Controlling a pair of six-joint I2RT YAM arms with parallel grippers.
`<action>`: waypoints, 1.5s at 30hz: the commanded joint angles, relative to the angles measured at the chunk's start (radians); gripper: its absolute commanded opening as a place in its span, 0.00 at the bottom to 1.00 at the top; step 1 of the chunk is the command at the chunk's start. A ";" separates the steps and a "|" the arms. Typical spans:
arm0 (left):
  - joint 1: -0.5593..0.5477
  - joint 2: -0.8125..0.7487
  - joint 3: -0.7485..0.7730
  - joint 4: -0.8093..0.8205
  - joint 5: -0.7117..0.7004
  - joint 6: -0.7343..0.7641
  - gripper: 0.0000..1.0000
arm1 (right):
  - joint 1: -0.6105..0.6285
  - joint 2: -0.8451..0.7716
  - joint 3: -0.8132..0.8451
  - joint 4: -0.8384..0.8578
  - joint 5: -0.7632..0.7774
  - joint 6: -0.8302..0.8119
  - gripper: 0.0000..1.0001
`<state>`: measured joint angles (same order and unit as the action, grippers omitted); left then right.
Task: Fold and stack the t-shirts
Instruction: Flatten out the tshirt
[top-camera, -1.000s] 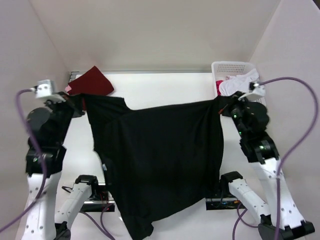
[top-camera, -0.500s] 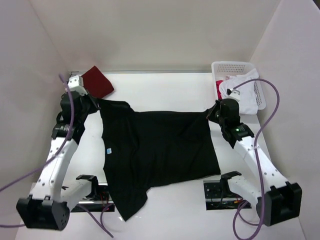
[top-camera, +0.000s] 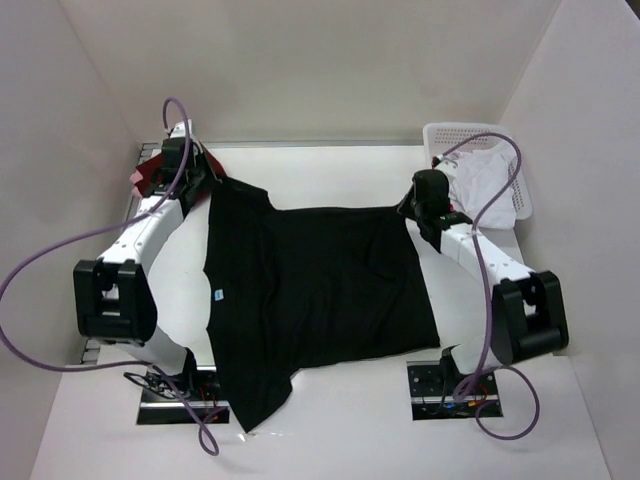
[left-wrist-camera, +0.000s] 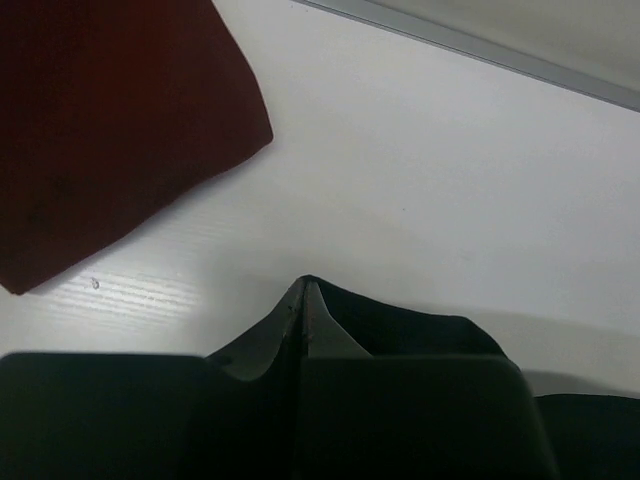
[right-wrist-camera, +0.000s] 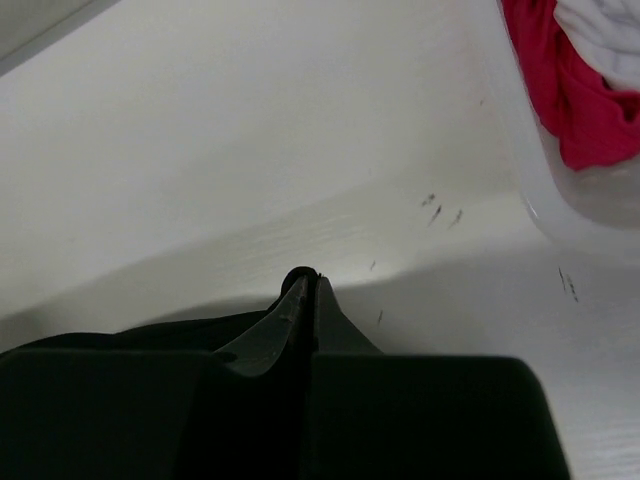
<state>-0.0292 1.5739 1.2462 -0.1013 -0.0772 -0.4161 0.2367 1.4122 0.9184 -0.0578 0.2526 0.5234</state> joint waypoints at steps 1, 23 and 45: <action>0.002 0.112 0.133 0.078 -0.009 0.039 0.00 | -0.016 0.153 0.158 0.099 0.103 0.025 0.00; 0.040 0.587 0.561 0.080 0.065 0.020 0.00 | -0.162 0.603 0.519 0.136 0.103 -0.014 0.02; 0.040 0.570 0.719 -0.023 0.149 0.049 0.00 | -0.162 0.689 0.688 0.138 -0.007 -0.082 0.00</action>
<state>0.0017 2.2242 1.9250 -0.1130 0.0405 -0.3936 0.0834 2.1365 1.5726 0.0364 0.2411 0.4681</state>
